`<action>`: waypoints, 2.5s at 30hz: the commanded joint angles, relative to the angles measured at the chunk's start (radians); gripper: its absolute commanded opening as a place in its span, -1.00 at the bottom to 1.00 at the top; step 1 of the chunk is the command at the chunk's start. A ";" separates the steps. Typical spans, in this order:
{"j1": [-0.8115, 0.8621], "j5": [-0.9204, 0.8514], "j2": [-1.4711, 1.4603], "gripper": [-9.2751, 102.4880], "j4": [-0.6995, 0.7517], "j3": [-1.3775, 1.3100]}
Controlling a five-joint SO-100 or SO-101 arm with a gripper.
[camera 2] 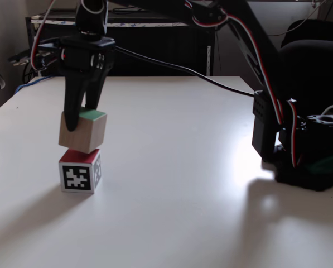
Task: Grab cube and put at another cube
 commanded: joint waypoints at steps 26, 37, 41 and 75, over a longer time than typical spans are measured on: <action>-0.025 0.025 0.130 -0.25 0.005 0.048; -0.032 0.015 0.474 -0.25 0.005 0.293; -0.051 0.060 0.715 -0.24 -0.005 0.456; -0.028 1.040 1.796 -0.78 -0.707 1.790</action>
